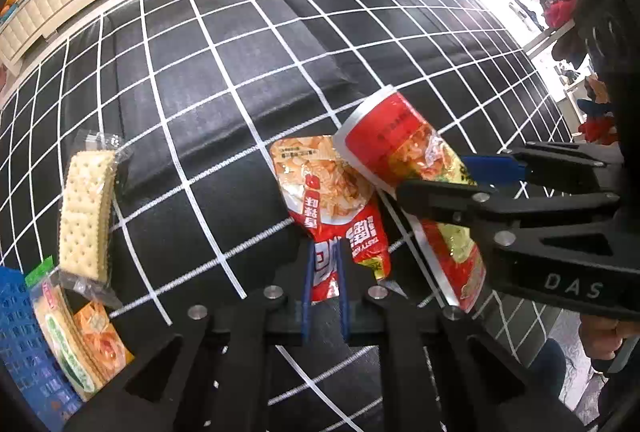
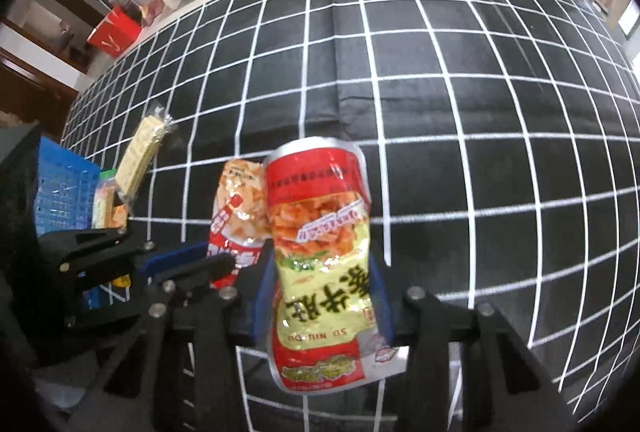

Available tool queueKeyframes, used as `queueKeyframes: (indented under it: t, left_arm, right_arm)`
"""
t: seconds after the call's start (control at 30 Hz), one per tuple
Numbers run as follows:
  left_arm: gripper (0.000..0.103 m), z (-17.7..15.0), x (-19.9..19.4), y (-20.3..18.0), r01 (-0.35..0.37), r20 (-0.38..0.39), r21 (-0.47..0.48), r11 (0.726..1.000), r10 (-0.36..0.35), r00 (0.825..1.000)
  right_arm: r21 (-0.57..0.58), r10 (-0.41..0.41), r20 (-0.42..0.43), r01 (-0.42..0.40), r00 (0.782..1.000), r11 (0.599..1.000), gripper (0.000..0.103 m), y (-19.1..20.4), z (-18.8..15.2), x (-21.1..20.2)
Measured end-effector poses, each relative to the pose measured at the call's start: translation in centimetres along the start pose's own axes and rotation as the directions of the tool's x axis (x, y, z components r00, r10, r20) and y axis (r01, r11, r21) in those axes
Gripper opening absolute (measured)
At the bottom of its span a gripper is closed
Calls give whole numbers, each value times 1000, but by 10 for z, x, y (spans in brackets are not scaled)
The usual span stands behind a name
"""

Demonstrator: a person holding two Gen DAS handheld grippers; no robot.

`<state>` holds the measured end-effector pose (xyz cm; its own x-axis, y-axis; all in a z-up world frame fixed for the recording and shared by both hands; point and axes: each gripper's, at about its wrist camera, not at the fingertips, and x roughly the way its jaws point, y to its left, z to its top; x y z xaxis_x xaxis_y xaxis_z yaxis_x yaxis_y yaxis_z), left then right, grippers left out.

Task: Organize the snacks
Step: 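Carry both held packs over the blue basket with both tools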

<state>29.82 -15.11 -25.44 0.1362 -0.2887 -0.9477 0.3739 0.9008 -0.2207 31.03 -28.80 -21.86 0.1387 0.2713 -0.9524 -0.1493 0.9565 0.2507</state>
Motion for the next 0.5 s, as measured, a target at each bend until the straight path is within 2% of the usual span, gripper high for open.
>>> queueKeyframes:
  t: [0.17,0.33,0.5]
  left_arm:
    - [9,-7,-30,-4,-14,28,-2,1000,14,1000]
    - [9,-23,-89,0,-22,102,-14,1000,23,995]
    - [9,-46,-153,15,-76,181,-41,996,82,980]
  right_arm:
    - [-1,10,31,-10,999,1000,46,10,-6,-29]
    - [-38,41,84,-38,996,999,46,46,-11,-69]
    - [-100,65,133,-52,989,994,46,86,-17,-104]
